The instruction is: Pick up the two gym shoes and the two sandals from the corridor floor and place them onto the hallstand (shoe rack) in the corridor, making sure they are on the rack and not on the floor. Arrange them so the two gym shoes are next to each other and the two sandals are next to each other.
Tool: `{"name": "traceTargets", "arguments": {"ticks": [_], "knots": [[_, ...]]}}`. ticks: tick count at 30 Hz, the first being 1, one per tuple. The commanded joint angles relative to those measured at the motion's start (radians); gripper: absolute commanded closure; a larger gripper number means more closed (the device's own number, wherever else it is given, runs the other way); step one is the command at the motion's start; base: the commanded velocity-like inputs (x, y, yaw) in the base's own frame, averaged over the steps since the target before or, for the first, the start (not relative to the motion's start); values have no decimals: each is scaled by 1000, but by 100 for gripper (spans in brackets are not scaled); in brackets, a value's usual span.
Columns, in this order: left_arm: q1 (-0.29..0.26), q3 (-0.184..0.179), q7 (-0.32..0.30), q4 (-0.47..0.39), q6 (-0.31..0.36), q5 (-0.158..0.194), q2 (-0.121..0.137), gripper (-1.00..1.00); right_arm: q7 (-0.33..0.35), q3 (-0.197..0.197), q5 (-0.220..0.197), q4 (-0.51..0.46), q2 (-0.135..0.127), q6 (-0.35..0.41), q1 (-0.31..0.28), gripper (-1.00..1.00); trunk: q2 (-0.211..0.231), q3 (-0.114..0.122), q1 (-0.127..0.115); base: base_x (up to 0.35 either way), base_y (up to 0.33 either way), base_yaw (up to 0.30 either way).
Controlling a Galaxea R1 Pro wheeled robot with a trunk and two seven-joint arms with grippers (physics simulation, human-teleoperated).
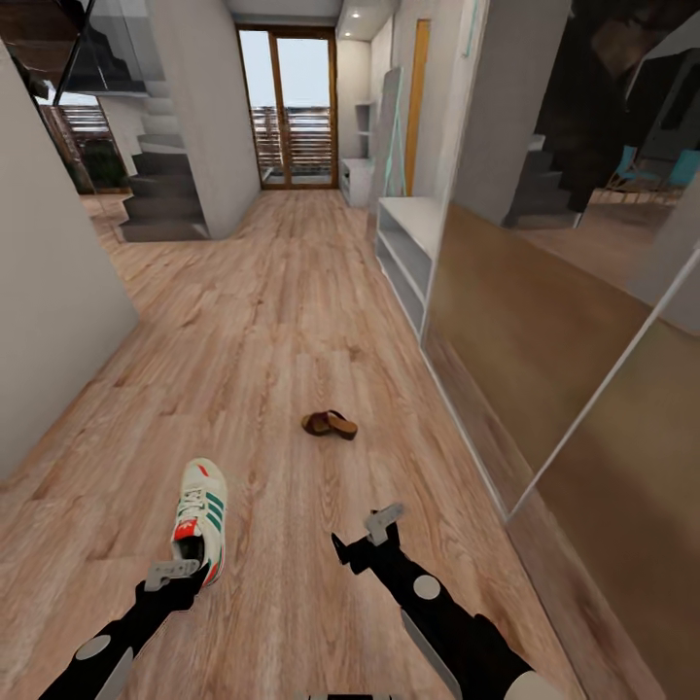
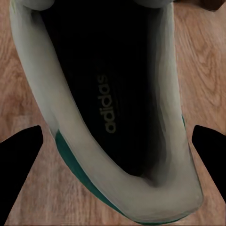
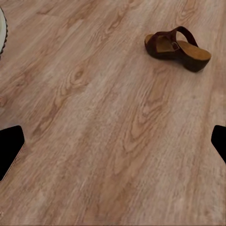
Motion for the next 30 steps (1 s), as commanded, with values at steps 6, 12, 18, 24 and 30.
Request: {"name": "traceTargets", "arguments": {"ticks": [6,12,18,24,30], "knots": [[0,1,-9,-1,0,12,0,100,0,2,-11,0,3,-4,-1,-100,0,-1,0,145,285,0],[0,0,-7,-8,0,11,-3,100,-4,-1,-11,-44,14,-4,-1,-100,0,-1,0,141,286,0],[1,1,-7,-11,0,11,-2,100,-4,1,-11,-78,16,-4,-1,-100,0,-1,0,136,286,0],[1,-1,-6,-14,0,10,-5,100,-4,0,-8,-89,16,-4,-1,-100,0,-1,0,137,284,0],[1,-3,-6,-14,1,8,-9,100,-6,-2,-7,-88,10,-3,-1,-100,0,-1,0,193,249,0]]}}
